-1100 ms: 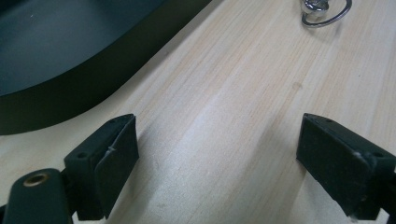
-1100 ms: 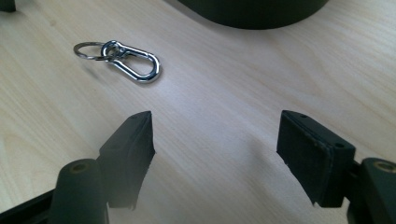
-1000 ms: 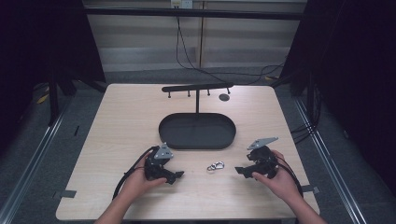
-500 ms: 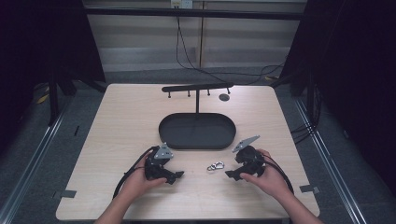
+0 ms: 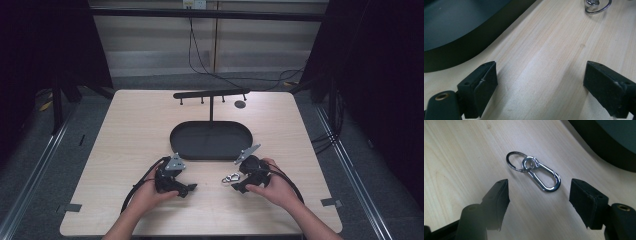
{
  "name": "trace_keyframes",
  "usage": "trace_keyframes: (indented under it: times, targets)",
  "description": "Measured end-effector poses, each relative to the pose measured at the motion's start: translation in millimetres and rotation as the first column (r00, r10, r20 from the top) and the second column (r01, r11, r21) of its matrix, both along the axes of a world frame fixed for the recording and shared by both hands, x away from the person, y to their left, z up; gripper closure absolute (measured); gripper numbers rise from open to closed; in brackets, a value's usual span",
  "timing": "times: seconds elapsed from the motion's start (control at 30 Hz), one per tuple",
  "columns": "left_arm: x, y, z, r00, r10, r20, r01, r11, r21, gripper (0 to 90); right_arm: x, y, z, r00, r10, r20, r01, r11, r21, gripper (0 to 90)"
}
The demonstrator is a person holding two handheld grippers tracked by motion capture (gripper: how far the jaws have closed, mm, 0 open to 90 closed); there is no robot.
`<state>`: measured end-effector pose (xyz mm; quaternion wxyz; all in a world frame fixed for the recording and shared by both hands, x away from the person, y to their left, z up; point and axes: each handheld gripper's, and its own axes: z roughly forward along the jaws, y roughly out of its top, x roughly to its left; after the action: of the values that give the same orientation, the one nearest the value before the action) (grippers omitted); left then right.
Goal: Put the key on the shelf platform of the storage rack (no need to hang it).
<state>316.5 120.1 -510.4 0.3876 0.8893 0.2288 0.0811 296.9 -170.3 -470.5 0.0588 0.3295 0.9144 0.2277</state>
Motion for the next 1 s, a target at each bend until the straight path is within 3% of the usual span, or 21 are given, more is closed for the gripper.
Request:
trace_keyframes:
  times: [0.23,0.4,0.67,0.7,0.8,1.0]
  targets:
    - [0.0,0.3,0.3,0.9999,-0.01,0.003,0.01,0.9999,0.014,10.4,7.7,12.0,-3.2,0.9997,0.023,-0.004,-0.023,1.0,0.001,36.0]
    - [-0.1,0.2,0.3,0.9999,-0.011,0.0,0.011,0.9999,0.012,10.1,8.9,19.1,-6.1,0.998,0.057,0.026,-0.056,0.998,-0.027,39.1]
    - [-0.3,0.3,0.3,1.0,-0.01,0.0,0.01,0.9999,0.013,10.1,13.2,23.3,-8.7,0.9976,0.068,-0.014,-0.068,0.998,-0.014,51.0]
    - [-0.3,0.3,0.3,1.0,-0.01,0.0,0.01,0.9999,0.012,10.1,14.0,23.7,-7.3,0.9981,0.058,-0.023,-0.058,0.998,-0.019,61.2]
    - [-0.4,0.3,0.3,1.0,-0.009,0.0,0.009,0.9999,0.012,10.1,14.8,24.3,-6.0,0.9979,0.054,-0.037,-0.055,0.998,-0.029,66.3]
    - [-0.4,0.3,0.3,1.0,-0.009,0.0,0.009,0.9999,0.012,10.1,18.3,28.1,-3.1,0.996,0.048,-0.076,-0.053,0.996,-0.069,68.4]
